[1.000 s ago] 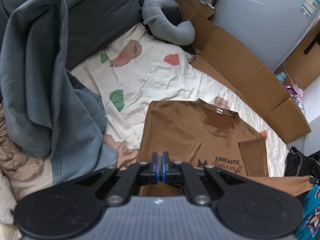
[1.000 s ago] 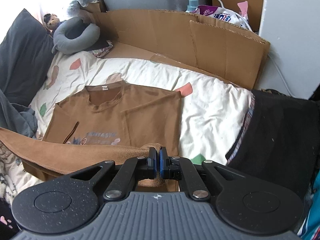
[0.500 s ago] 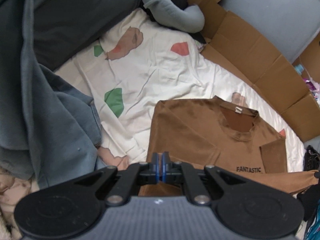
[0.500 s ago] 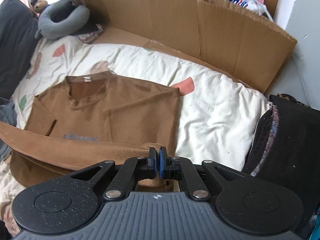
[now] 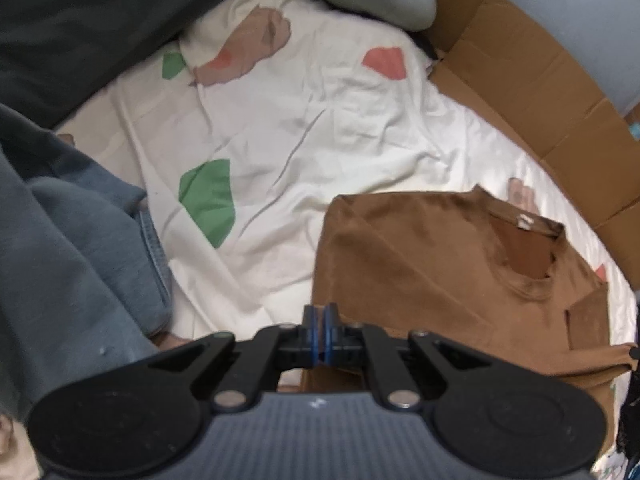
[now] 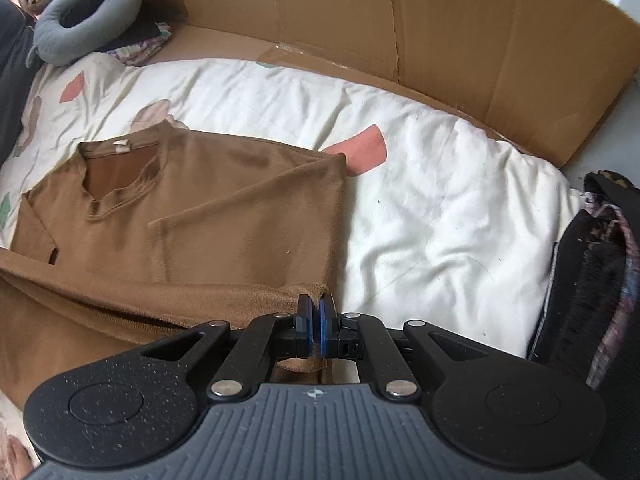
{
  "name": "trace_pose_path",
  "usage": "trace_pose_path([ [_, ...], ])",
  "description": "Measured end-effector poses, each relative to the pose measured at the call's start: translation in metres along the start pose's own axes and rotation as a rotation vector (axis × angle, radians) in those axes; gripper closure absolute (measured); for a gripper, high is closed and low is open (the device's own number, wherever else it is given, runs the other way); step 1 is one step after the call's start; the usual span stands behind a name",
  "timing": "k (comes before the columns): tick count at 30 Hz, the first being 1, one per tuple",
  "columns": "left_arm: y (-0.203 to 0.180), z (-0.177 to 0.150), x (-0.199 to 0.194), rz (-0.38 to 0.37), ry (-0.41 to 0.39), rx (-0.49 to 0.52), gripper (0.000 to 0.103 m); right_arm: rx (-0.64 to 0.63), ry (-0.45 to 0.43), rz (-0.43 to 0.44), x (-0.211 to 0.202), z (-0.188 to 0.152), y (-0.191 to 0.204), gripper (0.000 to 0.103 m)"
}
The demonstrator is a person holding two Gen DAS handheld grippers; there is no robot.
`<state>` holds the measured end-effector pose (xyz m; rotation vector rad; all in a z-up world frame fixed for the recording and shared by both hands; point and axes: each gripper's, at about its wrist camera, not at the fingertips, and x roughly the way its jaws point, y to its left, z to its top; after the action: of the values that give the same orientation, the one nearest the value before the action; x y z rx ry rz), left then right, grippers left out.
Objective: Fold clothes
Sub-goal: 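Lay the side edge over the shirt body and open the right tool, then move both open tools to the hem edge of the brown T-shirt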
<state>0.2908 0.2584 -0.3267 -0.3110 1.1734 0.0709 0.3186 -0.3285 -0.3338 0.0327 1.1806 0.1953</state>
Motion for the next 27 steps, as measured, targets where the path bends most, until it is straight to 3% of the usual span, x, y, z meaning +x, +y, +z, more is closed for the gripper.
trace_pose_path([
  [9, -0.001, -0.009, -0.007, -0.063, -0.066, 0.042, 0.093, 0.087, -0.088, 0.037, -0.001, 0.012, -0.017, 0.090],
  [11, -0.001, -0.014, -0.015, -0.069, -0.089, 0.064, 0.087, 0.099, -0.116, 0.043, -0.009, 0.014, -0.023, 0.076],
  [13, 0.001, -0.019, -0.021, -0.066, -0.103, 0.079, 0.071, 0.109, -0.142, 0.052, -0.016, 0.014, -0.028, 0.065],
  [17, 0.003, -0.030, -0.023, -0.046, -0.117, 0.098, 0.064, 0.127, -0.163, 0.072, -0.013, -0.001, -0.031, 0.059],
  [21, 0.002, -0.040, -0.020, -0.035, -0.120, 0.128, 0.043, 0.125, -0.171, 0.083, -0.004, -0.026, -0.025, 0.049],
  [27, -0.005, -0.050, -0.001, -0.049, -0.073, 0.205, 0.042, 0.087, -0.138, 0.072, 0.010, -0.050, -0.012, 0.038],
])
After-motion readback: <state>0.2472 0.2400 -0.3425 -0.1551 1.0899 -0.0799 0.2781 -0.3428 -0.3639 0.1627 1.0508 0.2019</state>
